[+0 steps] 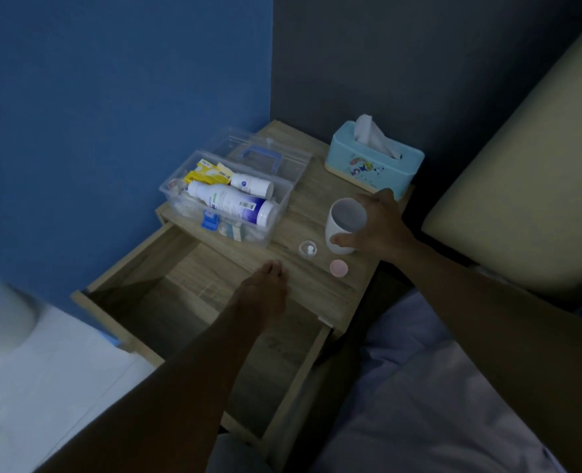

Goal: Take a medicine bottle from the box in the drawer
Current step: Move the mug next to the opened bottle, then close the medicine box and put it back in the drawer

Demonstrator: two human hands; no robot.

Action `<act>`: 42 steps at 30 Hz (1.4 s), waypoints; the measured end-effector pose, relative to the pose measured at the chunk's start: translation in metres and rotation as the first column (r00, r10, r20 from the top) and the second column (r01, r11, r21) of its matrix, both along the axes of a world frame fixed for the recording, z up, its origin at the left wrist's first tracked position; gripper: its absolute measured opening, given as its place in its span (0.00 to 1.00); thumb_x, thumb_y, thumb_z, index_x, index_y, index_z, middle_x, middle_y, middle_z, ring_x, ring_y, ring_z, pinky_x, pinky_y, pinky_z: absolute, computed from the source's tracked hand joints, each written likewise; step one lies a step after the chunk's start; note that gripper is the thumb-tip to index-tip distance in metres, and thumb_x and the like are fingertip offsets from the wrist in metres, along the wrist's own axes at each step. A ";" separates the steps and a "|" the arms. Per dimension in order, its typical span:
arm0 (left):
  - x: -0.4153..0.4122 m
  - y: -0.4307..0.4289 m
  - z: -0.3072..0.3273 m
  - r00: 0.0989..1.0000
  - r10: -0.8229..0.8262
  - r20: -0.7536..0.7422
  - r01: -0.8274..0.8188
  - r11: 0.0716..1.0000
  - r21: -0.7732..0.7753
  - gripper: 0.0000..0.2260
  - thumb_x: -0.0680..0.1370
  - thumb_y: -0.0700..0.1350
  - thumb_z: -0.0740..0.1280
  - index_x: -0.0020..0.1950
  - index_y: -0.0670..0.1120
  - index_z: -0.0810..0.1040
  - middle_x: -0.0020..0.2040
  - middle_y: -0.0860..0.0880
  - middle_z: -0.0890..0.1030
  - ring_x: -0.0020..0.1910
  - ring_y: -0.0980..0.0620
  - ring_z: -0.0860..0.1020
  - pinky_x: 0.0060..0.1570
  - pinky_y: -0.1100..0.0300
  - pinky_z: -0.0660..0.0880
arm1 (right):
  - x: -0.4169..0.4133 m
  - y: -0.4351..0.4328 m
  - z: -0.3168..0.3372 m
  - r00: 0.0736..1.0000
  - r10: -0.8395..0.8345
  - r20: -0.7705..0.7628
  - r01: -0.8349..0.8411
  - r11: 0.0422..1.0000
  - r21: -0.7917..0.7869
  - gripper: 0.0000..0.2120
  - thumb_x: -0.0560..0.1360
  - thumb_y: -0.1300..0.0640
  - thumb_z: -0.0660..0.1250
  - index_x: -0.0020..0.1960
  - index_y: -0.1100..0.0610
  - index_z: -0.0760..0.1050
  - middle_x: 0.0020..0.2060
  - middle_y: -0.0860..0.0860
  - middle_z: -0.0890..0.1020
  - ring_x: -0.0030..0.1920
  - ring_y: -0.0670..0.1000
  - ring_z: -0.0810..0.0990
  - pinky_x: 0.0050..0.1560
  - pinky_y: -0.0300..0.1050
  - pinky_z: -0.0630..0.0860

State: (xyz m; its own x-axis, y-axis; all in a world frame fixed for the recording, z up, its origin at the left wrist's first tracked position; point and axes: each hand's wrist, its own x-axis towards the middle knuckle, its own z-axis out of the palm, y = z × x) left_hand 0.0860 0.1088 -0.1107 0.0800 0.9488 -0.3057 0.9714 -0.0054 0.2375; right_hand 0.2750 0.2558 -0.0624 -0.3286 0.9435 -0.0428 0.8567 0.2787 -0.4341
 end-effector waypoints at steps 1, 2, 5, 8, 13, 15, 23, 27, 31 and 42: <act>-0.004 0.000 0.003 0.999 0.003 0.043 -0.003 1.000 0.002 0.21 0.83 0.44 0.56 0.76 0.41 0.64 0.78 0.43 0.61 0.77 0.47 0.60 0.75 0.55 0.60 | -0.003 -0.002 0.004 0.999 -0.020 0.031 0.020 1.000 0.018 0.44 0.56 0.32 0.78 0.65 0.48 0.69 0.57 0.51 0.65 0.61 0.55 0.70 0.57 0.50 0.75; -0.008 -0.003 0.007 0.995 0.028 0.094 -0.028 1.000 0.000 0.20 0.83 0.44 0.56 0.75 0.41 0.67 0.77 0.44 0.64 0.76 0.47 0.64 0.73 0.55 0.62 | -0.008 -0.005 0.007 0.997 -0.053 0.054 0.050 0.997 0.052 0.44 0.56 0.28 0.74 0.65 0.47 0.67 0.57 0.51 0.66 0.60 0.55 0.70 0.54 0.51 0.76; -0.026 -0.019 0.015 0.956 0.181 0.229 -0.192 0.981 0.026 0.17 0.82 0.45 0.57 0.69 0.43 0.74 0.69 0.43 0.75 0.67 0.47 0.75 0.68 0.52 0.70 | -0.028 -0.014 0.015 0.996 -0.073 -0.058 0.081 0.983 0.164 0.42 0.63 0.29 0.66 0.70 0.50 0.64 0.63 0.53 0.69 0.64 0.56 0.69 0.55 0.52 0.73; -0.052 -0.031 0.019 0.898 0.335 0.285 -0.377 0.920 0.106 0.15 0.82 0.46 0.58 0.66 0.45 0.74 0.59 0.44 0.81 0.57 0.47 0.80 0.58 0.51 0.77 | -0.055 -0.020 0.015 0.975 0.020 -0.221 0.028 0.977 0.210 0.29 0.70 0.43 0.68 0.67 0.53 0.69 0.62 0.54 0.73 0.63 0.55 0.72 0.57 0.47 0.72; -0.102 -0.021 0.032 0.787 0.456 0.415 -0.579 0.779 0.242 0.16 0.81 0.46 0.58 0.69 0.46 0.70 0.51 0.44 0.81 0.51 0.45 0.81 0.45 0.60 0.76 | -0.115 -0.021 0.007 0.913 0.040 -0.407 -0.006 0.996 0.086 0.24 0.73 0.51 0.71 0.67 0.53 0.71 0.60 0.52 0.76 0.58 0.51 0.76 0.46 0.32 0.68; -0.117 -0.012 0.038 0.790 0.430 0.437 -0.591 0.723 0.358 0.19 0.81 0.42 0.59 0.72 0.41 0.70 0.65 0.39 0.77 0.65 0.41 0.76 0.62 0.54 0.72 | -0.138 -0.018 0.001 0.882 -0.013 -0.471 0.021 1.000 0.013 0.30 0.73 0.48 0.71 0.71 0.51 0.67 0.65 0.53 0.74 0.62 0.51 0.76 0.54 0.41 0.73; -0.160 0.015 0.027 0.941 0.287 0.180 -0.332 0.883 0.332 0.28 0.80 0.42 0.57 0.79 0.39 0.54 0.80 0.40 0.53 0.79 0.42 0.53 0.76 0.48 0.57 | -0.191 0.027 -0.015 0.655 -0.560 -0.507 0.366 0.823 -0.435 0.34 0.81 0.43 0.58 0.80 0.59 0.52 0.73 0.61 0.68 0.69 0.62 0.73 0.67 0.54 0.72; -0.160 0.015 0.020 0.938 0.314 0.149 -0.347 0.873 0.344 0.28 0.80 0.46 0.57 0.79 0.42 0.55 0.80 0.42 0.56 0.77 0.42 0.59 0.75 0.46 0.61 | -0.196 0.051 -0.017 0.540 -0.647 -0.539 0.385 0.759 -0.525 0.35 0.81 0.40 0.56 0.80 0.58 0.51 0.75 0.60 0.67 0.72 0.61 0.70 0.72 0.57 0.67; -0.165 0.020 0.023 0.954 0.294 -0.064 -0.254 0.899 0.356 0.27 0.80 0.48 0.57 0.77 0.43 0.56 0.78 0.42 0.60 0.76 0.43 0.61 0.77 0.50 0.56 | -0.192 0.060 -0.008 0.368 -0.600 -0.711 0.393 0.793 -0.465 0.31 0.82 0.40 0.53 0.78 0.59 0.60 0.74 0.59 0.70 0.72 0.59 0.71 0.66 0.47 0.69; -0.170 0.012 0.052 0.890 0.371 0.266 -0.422 0.891 0.167 0.27 0.78 0.43 0.60 0.78 0.48 0.61 0.78 0.43 0.63 0.73 0.41 0.67 0.72 0.48 0.65 | -0.155 -0.013 -0.009 0.710 -0.134 -0.692 0.180 0.984 -0.005 0.31 0.78 0.35 0.55 0.77 0.48 0.61 0.73 0.49 0.70 0.70 0.47 0.71 0.63 0.41 0.69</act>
State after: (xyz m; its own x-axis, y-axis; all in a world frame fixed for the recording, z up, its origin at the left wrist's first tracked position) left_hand -0.0840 0.1212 -0.0585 -0.2752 0.9550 -0.1107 0.8247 0.2937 0.4834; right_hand 0.1205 0.2425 -0.0713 -0.0922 0.9772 0.1914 0.3624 0.2119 -0.9076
